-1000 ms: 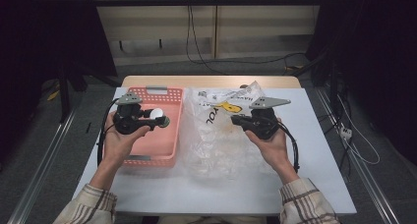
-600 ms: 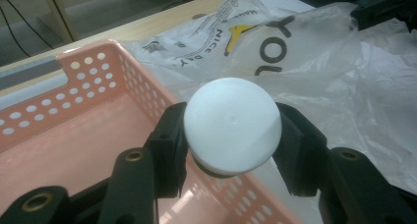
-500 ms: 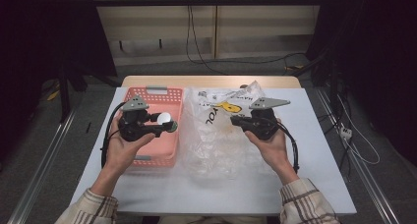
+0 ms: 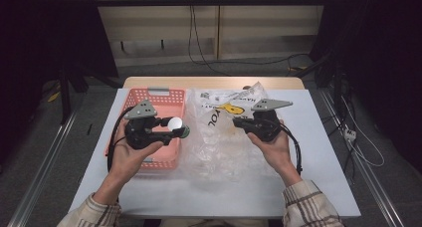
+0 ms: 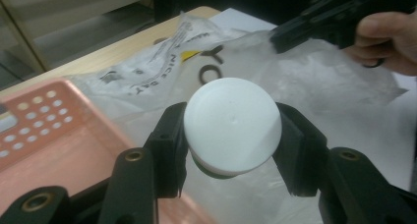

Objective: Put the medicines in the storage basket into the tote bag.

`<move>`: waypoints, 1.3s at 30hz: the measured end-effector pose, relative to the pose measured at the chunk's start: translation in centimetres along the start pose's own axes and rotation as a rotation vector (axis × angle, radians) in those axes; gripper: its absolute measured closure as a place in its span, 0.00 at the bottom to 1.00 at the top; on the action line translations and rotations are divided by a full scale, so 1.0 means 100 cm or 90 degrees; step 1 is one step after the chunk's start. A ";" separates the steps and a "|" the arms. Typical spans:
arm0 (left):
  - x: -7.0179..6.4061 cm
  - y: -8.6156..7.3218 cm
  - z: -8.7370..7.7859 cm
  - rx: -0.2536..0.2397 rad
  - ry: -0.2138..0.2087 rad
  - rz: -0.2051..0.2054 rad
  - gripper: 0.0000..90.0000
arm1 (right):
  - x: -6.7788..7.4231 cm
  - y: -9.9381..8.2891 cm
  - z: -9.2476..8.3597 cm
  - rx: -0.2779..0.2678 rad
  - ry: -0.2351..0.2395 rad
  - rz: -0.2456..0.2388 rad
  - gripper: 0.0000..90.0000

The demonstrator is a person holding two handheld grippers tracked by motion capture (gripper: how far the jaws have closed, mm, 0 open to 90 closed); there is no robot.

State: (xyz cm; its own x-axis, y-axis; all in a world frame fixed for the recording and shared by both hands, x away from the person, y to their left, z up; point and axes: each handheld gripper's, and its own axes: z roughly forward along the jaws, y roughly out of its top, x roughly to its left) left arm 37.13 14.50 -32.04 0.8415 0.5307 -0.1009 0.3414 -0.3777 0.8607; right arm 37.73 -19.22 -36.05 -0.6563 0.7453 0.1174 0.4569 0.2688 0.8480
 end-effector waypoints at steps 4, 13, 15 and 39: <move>-0.008 0.002 0.004 -0.007 -0.009 0.005 0.57 | 0.001 0.000 0.001 0.003 0.003 -0.003 1.00; -0.028 0.003 0.018 -0.004 -0.050 0.038 0.57 | 0.001 0.000 0.000 0.002 0.002 -0.001 1.00; -0.030 0.002 0.022 0.002 -0.051 0.038 0.57 | 0.000 -0.001 0.001 0.003 0.002 -0.002 1.00; -0.079 0.009 0.079 0.041 -0.126 0.072 0.57 | 0.001 -0.001 0.001 0.008 0.009 -0.001 1.00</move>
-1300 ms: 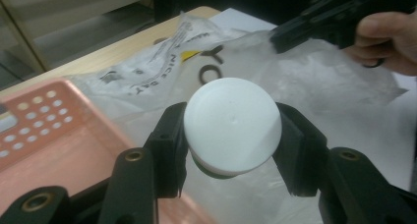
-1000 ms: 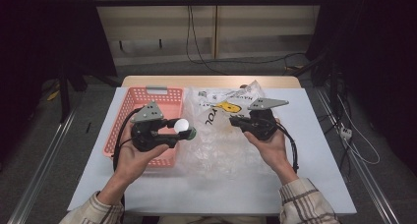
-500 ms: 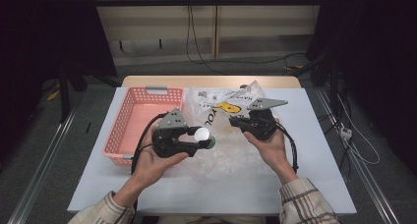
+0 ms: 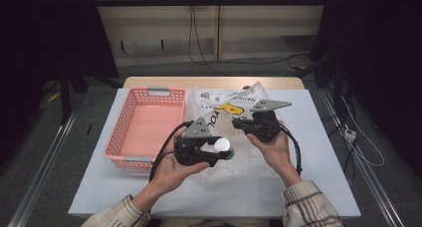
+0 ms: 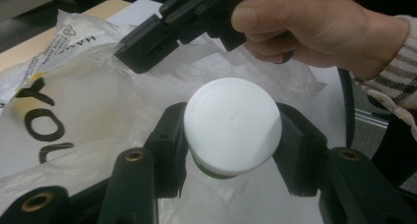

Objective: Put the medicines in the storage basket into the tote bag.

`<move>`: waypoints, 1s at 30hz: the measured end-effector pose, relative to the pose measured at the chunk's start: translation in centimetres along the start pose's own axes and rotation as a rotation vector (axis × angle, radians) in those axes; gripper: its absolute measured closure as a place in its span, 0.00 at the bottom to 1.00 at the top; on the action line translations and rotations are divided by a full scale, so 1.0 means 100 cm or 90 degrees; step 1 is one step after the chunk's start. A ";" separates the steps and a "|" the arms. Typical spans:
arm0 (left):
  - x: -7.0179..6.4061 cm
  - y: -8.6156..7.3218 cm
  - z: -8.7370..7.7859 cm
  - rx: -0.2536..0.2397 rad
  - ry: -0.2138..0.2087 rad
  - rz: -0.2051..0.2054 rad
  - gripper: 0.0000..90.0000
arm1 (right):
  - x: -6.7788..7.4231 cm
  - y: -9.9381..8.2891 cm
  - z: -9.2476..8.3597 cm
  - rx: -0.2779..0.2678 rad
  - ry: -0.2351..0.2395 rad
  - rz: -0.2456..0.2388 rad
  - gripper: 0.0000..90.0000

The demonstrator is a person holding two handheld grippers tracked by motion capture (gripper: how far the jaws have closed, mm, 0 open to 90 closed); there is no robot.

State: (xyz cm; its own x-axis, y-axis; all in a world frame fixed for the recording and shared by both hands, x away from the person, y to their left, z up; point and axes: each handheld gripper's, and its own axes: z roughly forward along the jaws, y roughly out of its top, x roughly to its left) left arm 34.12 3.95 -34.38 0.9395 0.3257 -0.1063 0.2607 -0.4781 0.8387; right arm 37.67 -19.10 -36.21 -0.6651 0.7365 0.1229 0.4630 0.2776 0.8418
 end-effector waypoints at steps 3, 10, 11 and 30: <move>0.001 0.000 0.011 0.004 -0.002 -0.004 0.57 | 0.000 0.000 0.000 0.001 0.002 -0.002 1.00; 0.009 -0.007 0.038 0.018 0.017 -0.024 0.57 | 0.001 0.000 0.001 0.004 0.004 -0.007 1.00; 0.009 -0.008 0.040 0.029 0.018 -0.020 0.57 | 0.001 0.000 0.001 0.005 0.005 -0.008 1.00; 0.035 -0.033 0.099 0.081 0.071 -0.082 0.56 | 0.002 -0.014 0.002 0.029 0.013 0.001 1.00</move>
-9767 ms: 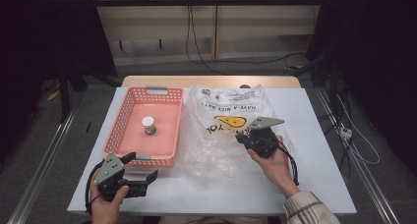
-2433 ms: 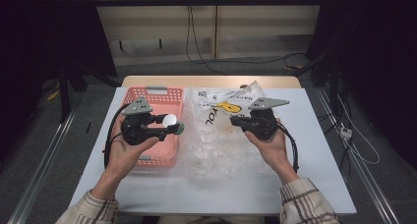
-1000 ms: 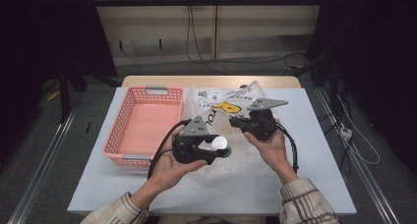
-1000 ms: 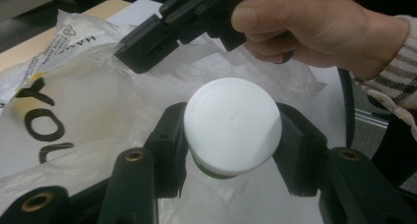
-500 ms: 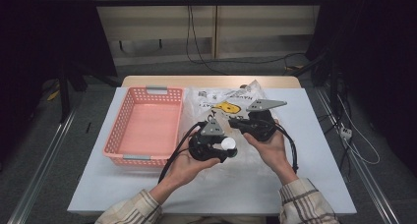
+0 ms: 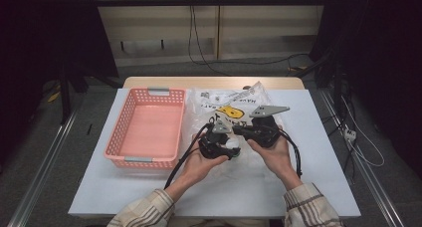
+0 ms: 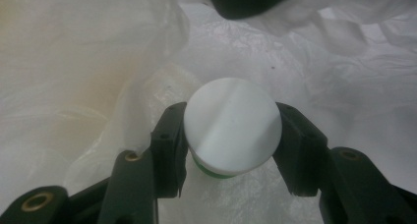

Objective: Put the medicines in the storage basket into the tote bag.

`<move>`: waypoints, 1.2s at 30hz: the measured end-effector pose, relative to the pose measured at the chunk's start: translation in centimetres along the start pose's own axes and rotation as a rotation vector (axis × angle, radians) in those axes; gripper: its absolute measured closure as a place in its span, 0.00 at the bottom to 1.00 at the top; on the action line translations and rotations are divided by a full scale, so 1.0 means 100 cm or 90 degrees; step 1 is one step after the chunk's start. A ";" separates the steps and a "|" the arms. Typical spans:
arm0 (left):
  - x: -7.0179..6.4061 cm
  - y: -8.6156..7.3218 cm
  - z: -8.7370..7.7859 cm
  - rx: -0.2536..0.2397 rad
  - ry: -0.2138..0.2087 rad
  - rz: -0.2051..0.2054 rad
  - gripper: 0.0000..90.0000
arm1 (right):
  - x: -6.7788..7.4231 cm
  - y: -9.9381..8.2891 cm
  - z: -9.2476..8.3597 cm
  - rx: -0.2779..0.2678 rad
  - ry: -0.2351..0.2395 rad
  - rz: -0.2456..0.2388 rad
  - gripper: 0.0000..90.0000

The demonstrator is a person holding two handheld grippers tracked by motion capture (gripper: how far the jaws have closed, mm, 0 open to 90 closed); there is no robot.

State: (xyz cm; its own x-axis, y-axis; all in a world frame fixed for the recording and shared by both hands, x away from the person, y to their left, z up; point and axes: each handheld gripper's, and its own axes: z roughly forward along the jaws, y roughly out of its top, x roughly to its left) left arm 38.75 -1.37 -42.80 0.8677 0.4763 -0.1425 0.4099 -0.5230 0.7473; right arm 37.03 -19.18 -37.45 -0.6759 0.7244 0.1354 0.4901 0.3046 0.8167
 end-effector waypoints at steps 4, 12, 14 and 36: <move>-0.001 -0.001 0.008 0.009 0.026 0.003 0.56 | 0.000 -0.005 0.000 0.009 0.001 0.004 1.00; -0.001 -0.001 0.022 0.003 0.047 0.003 0.56 | -0.003 -0.015 -0.001 0.024 0.000 0.010 1.00; 0.001 -0.001 0.023 0.000 0.032 0.007 0.56 | -0.003 -0.017 -0.001 0.027 -0.001 0.010 1.00; -0.016 0.007 -0.041 -0.033 -0.003 0.076 0.30 | -0.005 -0.020 -0.003 0.029 -0.011 0.013 1.00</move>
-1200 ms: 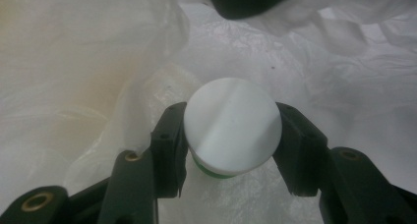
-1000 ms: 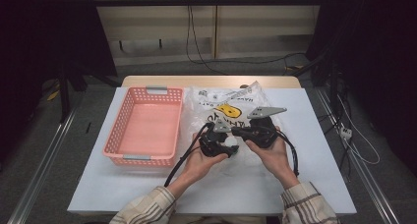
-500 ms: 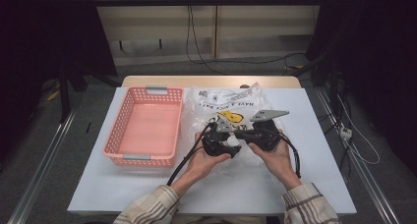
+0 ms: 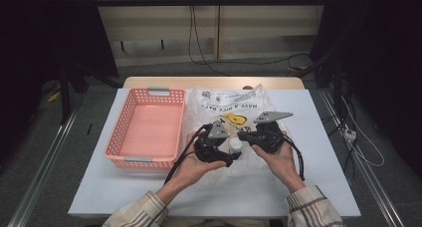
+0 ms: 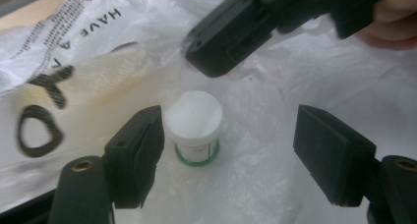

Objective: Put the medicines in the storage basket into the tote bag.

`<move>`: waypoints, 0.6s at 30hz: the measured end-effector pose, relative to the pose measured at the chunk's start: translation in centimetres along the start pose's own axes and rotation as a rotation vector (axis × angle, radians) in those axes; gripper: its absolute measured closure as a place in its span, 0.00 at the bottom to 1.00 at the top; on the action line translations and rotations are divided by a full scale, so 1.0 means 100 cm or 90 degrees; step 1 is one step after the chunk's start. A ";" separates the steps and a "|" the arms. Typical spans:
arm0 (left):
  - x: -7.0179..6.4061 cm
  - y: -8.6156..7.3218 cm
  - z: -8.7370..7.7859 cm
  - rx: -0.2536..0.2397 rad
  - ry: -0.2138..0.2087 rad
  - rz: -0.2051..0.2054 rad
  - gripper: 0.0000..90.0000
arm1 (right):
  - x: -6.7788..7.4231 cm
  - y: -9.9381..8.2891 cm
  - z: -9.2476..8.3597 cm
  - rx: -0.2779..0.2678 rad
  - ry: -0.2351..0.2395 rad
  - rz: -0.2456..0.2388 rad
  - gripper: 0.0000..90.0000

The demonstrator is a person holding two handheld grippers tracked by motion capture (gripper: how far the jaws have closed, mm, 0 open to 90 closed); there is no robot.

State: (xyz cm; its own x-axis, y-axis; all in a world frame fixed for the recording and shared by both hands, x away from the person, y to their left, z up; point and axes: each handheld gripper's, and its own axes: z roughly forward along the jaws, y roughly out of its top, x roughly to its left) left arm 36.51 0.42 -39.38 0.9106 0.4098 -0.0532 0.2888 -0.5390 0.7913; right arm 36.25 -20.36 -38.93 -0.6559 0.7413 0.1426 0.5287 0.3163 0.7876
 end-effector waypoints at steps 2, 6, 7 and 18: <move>0.000 0.000 -0.009 -0.007 0.004 0.008 0.30 | 0.000 0.000 0.001 0.001 -0.001 0.001 1.00; 0.000 -0.003 -0.023 -0.011 0.008 0.007 0.27 | 0.000 -0.002 0.001 0.009 -0.003 0.005 1.00; 0.001 -0.005 -0.027 -0.010 0.012 0.011 0.27 | 0.000 -0.002 0.000 0.010 -0.003 0.004 1.00; 0.004 -0.028 -0.047 0.000 0.024 0.000 0.24 | 0.005 -0.009 -0.002 0.021 0.000 0.009 0.99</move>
State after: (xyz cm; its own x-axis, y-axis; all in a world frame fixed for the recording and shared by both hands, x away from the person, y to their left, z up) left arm 34.69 5.58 -38.78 0.8987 0.4376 -0.0299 0.2890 -0.5394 0.7909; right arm 35.34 -20.44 -39.49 -0.6478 0.7462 0.1538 0.5557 0.3247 0.7654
